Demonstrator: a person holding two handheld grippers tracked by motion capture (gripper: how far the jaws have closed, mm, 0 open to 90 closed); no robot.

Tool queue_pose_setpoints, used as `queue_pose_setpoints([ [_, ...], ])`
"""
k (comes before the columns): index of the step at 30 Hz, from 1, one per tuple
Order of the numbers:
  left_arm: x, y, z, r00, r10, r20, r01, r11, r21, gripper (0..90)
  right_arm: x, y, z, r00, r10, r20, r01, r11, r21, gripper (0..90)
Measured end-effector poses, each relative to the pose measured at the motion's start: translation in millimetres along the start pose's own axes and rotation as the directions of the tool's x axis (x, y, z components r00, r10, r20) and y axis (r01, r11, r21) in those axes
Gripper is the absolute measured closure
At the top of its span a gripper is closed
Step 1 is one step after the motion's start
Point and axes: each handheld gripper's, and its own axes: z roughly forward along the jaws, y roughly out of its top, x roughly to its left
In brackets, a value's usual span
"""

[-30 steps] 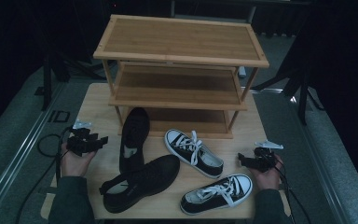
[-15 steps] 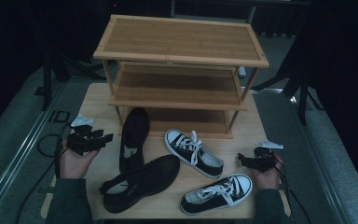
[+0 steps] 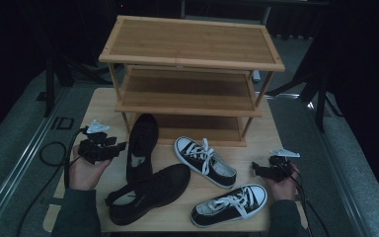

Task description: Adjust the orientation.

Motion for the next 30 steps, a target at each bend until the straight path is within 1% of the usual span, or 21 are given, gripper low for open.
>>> queue_pose_setpoints([
  [4, -2.3, 0.4, 3.6, 0.9999, 0.010, 0.004, -0.010, 0.9999, 0.010, 54.1, 0.0, 0.0, 0.0, 1.0000, 0.000, 0.000, 0.000, 1.000, -0.001, 11.7],
  [7, -4.0, -0.2, 10.0, 0.9998, 0.021, 0.002, -0.021, 0.9992, 0.034, 56.1, -0.1, 0.1, 0.1, 1.0000, -0.002, -0.001, 0.002, 1.000, 0.000, 11.7],
  [10, -3.7, -0.1, 12.2, 0.9996, 0.026, 0.008, -0.027, 0.9987, 0.043, 56.9, -0.1, 0.1, 0.1, 1.0000, -0.002, -0.001, 0.002, 1.000, 0.000, 11.7],
  [12, -3.9, 1.6, 12.3, 0.9995, 0.031, 0.004, -0.031, 0.9984, 0.048, 57.3, -0.1, 0.1, 0.1, 1.0000, -0.002, -0.001, 0.002, 1.000, -0.001, 11.7],
  [16, -4.4, 5.5, 11.7, 0.9992, 0.038, 0.009, -0.038, 0.9980, 0.050, 57.3, -0.1, 0.1, 0.1, 1.0000, -0.001, -0.001, 0.001, 1.000, -0.001, 11.7],
  [18, -6.9, 10.0, 14.4, 0.9985, 0.054, 0.012, -0.055, 0.9964, 0.065, 57.0, 0.0, 0.1, 0.1, 1.0000, 0.000, -0.001, 0.000, 1.000, -0.001, 11.8],
  [21, -7.8, 11.0, 16.4, 0.9984, 0.053, 0.021, -0.055, 0.9955, 0.077, 56.7, 0.0, 0.1, 0.1, 1.0000, 0.000, -0.001, 0.000, 1.000, -0.001, 11.7],
  [23, -9.2, 11.9, 20.1, 0.9975, 0.065, 0.027, -0.068, 0.9926, 0.101, 56.5, 0.0, 0.1, 0.1, 1.0000, 0.000, -0.001, 0.000, 1.000, -0.001, 11.7],
  [25, -10.0, 12.9, 23.7, 0.9967, 0.079, 0.022, -0.081, 0.9890, 0.124, 56.5, 0.0, 0.1, 0.1, 1.0000, -0.001, -0.001, 0.001, 1.000, -0.001, 11.7],
  [26, -10.3, 13.8, 26.7, 0.9970, 0.076, 0.015, -0.078, 0.9873, 0.139, 56.5, -0.1, 0.1, 0.1, 1.0000, -0.001, -0.001, 0.001, 1.000, -0.001, 11.7],
  [27, -10.3, 13.8, 26.7, 0.9970, 0.076, 0.015, -0.078, 0.9873, 0.139, 56.5, -0.1, 0.1, 0.1, 1.0000, -0.001, -0.001, 0.001, 1.000, -0.001, 11.7],
  [28, -10.0, 14.6, 30.7, 0.9979, 0.061, 0.024, -0.064, 0.9865, 0.151, 56.6, 0.0, 0.1, 0.1, 1.0000, 0.000, -0.001, 0.000, 1.000, -0.001, 11.8],
  [29, -10.0, 14.6, 30.7, 0.9979, 0.061, 0.024, -0.064, 0.9865, 0.151, 57.0, -0.1, 0.1, 0.1, 1.0000, 0.000, -0.001, 0.000, 1.000, -0.001, 11.7],
  [30, -9.6, 15.2, 33.7, 0.9978, 0.057, 0.033, -0.062, 0.9848, 0.162, 57.8, -0.1, 0.1, 0.1, 1.0000, -0.001, -0.001, 0.001, 1.000, -0.001, 11.7],
])
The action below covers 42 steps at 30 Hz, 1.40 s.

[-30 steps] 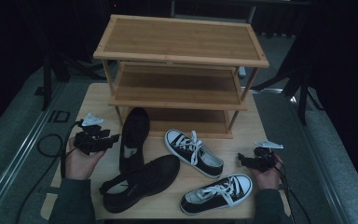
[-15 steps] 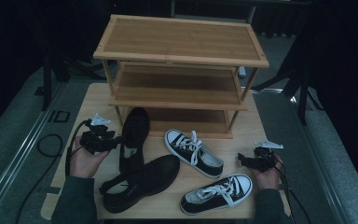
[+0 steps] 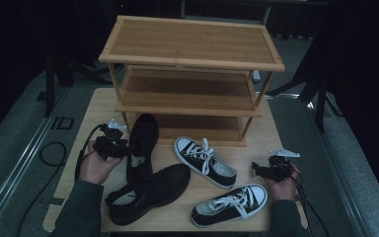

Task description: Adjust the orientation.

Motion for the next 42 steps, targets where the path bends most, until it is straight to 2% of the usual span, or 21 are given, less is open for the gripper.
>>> queue_pose_setpoints([
  [5, 1.1, 1.9, 3.7, 0.9996, -0.026, 0.006, 0.026, 0.9997, 0.000, 59.4, 0.0, 0.0, 0.0, 1.0000, 0.000, 0.000, 0.000, 1.000, 0.000, 11.8],
  [8, 0.7, 3.1, 7.0, 0.9998, -0.020, 0.008, 0.020, 0.9998, 0.006, 62.5, 0.0, 0.0, 0.0, 1.0000, 0.000, 0.000, 0.000, 1.000, 0.000, 11.7],
  [9, -0.2, 3.5, 9.9, 0.9999, -0.007, -0.014, 0.008, 0.9998, 0.019, 63.8, 0.0, 0.0, 0.0, 1.0000, 0.000, 0.000, 0.000, 1.000, 0.000, 11.7],
  [16, -1.0, 5.6, 15.2, 0.9997, -0.010, -0.024, 0.010, 0.9996, 0.026, 65.0, 0.0, 0.0, 0.0, 1.0000, 0.000, 0.000, 0.000, 1.000, 0.000, 11.7],
  [18, -2.6, 8.2, 19.6, 0.9995, -0.002, -0.031, 0.003, 0.9992, 0.040, 65.0, 0.0, 0.0, 0.0, 1.0000, 0.000, 0.000, 0.000, 1.000, 0.000, 11.7],
  [19, -4.9, 9.9, 23.6, 0.9983, 0.019, -0.055, -0.015, 0.9980, 0.061, 65.0, 0.0, 0.0, 0.0, 1.0000, 0.000, 0.000, 0.000, 1.000, 0.000, 11.7],
  [23, -7.5, 11.7, 30.2, 0.9963, 0.037, -0.077, -0.030, 0.9956, 0.089, 65.2, 0.0, 0.0, 0.0, 1.0000, 0.000, 0.000, 0.000, 1.000, 0.000, 11.7],
  [27, -9.5, 13.7, 33.1, 0.9940, 0.035, -0.104, -0.025, 0.9947, 0.100, 76.3, 0.0, 0.0, 0.0, 1.0000, 0.001, 0.000, -0.001, 1.000, 0.000, 11.7],
  [28, -10.9, 13.9, 33.3, 0.9918, 0.037, -0.122, -0.025, 0.9947, 0.100, 76.3, 0.0, 0.0, 0.0, 1.0000, 0.001, 0.000, -0.001, 1.000, 0.000, 11.7],
  [29, -13.4, 14.0, 33.9, 0.9886, 0.038, -0.146, -0.025, 0.9954, 0.092, 81.1, 0.0, 0.0, 0.0, 1.0000, 0.000, 0.000, 0.000, 1.000, 0.000, 11.7],
  [32, -14.9, 14.3, 34.2, 0.9861, 0.033, -0.163, -0.018, 0.9957, 0.091, 84.9, 0.0, 0.0, 0.0, 1.0000, 0.001, 0.000, -0.001, 1.000, 0.000, 11.8],
  [42, -14.2, 19.4, 36.8, 0.9857, -0.016, -0.168, 0.024, 0.9989, 0.042, 86.6, 0.0, 0.0, 0.0, 1.0000, 0.001, 0.000, -0.001, 1.000, 0.000, 11.7],
])
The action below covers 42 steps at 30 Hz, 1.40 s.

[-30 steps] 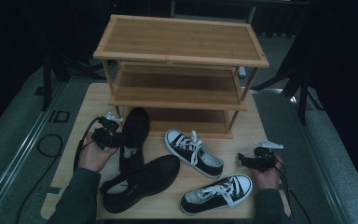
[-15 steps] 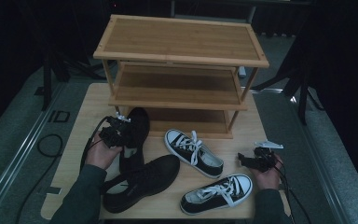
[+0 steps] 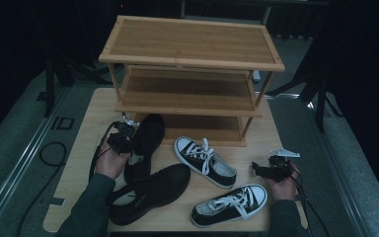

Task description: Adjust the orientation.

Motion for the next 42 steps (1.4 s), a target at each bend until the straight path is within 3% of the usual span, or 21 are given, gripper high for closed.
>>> queue_pose_setpoints([
  [16, 8.0, 14.5, 2.1, 0.9988, -0.043, 0.022, 0.044, 0.9982, -0.041, 86.8, 0.0, 0.0, 0.0, 1.0000, 0.000, 0.000, 0.000, 1.000, 0.000, 11.7],
  [25, 7.8, 26.2, 4.9, 0.9992, -0.040, 0.005, 0.040, 0.9979, -0.051, 86.8, 0.0, 0.0, 0.0, 1.0000, 0.000, 0.000, 0.000, 1.000, 0.000, 11.7],
  [39, 10.3, 34.8, 13.7, 0.9953, -0.097, 0.009, 0.097, 0.9918, -0.083, 86.7, 0.0, 0.0, 0.0, 1.0000, 0.000, 0.000, 0.000, 1.000, 0.000, 11.7],
  [42, 9.9, 35.2, 14.9, 0.9943, -0.107, -0.008, 0.105, 0.9893, -0.100, 86.7, 0.0, 0.0, 0.0, 1.0000, 0.000, 0.000, 0.000, 1.000, 0.000, 11.7],
])
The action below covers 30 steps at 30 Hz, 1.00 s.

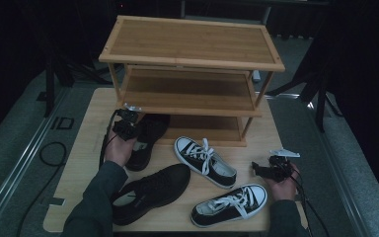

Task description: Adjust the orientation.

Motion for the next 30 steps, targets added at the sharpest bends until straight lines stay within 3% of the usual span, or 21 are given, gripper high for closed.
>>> queue_pose_setpoints([
  [14, -1.1, 3.9, 6.7, 0.9978, -0.058, -0.031, 0.057, 0.9966, -0.060, 86.7, -0.1, 0.0, 0.0, 1.0000, -0.001, 0.000, 0.001, 1.000, 0.000, 11.7],
  [27, -2.0, 0.9, 16.6, 0.9909, -0.105, -0.083, 0.100, 0.9926, -0.069, 86.2, -0.1, 0.1, 0.1, 1.0000, -0.002, -0.001, 0.002, 1.000, 0.000, 11.7],
  [30, -2.1, 0.4, 17.4, 0.9910, -0.101, -0.088, 0.095, 0.9934, -0.065, 85.3, -0.1, 0.1, 0.1, 1.0000, -0.001, -0.001, 0.001, 1.000, 0.000, 11.7],
])
